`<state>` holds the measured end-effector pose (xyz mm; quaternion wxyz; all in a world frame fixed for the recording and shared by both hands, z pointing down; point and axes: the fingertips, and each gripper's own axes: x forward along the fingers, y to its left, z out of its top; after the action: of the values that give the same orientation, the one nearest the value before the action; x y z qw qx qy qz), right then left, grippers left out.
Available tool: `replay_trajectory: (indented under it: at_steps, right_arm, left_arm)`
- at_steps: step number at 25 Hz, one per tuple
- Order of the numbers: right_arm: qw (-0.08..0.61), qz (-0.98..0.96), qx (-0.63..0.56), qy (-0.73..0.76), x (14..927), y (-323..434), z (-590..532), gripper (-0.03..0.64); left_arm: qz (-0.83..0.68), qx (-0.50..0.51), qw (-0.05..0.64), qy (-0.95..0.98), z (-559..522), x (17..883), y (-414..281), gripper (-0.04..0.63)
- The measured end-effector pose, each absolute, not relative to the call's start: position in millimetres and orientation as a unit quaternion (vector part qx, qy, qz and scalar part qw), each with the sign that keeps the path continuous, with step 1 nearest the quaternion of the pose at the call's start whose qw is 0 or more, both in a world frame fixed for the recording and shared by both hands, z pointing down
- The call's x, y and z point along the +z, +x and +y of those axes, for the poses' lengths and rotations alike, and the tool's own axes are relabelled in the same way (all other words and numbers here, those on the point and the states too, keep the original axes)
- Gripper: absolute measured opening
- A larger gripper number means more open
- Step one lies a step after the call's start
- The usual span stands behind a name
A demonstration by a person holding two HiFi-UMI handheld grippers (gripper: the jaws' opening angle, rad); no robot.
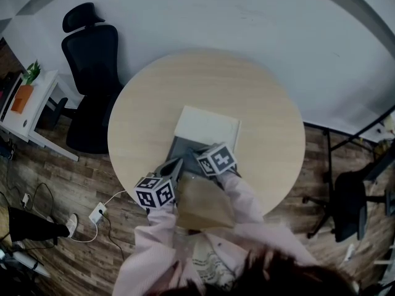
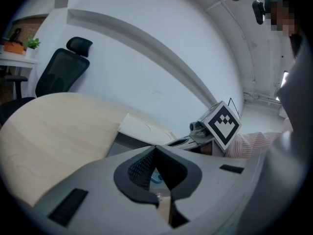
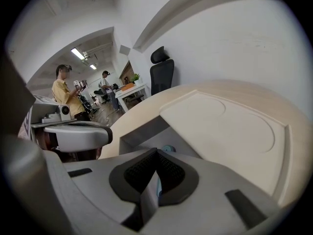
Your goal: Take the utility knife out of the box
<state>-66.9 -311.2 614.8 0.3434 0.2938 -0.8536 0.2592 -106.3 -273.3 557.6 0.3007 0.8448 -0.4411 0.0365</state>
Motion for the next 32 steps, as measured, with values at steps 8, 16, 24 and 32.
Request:
replay_trajectory:
  at_steps: [8, 16, 24, 32]
  right_arm:
    - [0.356, -0.845, 0.253, 0.309, 622, -63, -315, 0.052]
    - [0.377, -0.834, 0.253, 0.313, 635, -62, -315, 0.096]
    - [0.4, -0.822, 0.252, 0.317, 649, -58, -315, 0.163]
    - [0.432, -0.811, 0.235, 0.317, 661, -58, -317, 0.189]
  left_arm:
    - [-0.441, 0.039, 0.309, 0.842, -270, 562, -106, 0.009]
    - [-0.441, 0.039, 0.313, 0.84, -271, 564, -109, 0.009]
    - [-0.44, 0.041, 0.317, 0.839, -271, 568, -109, 0.009]
    - [-0.44, 0.043, 0.321, 0.838, -272, 571, -109, 0.011]
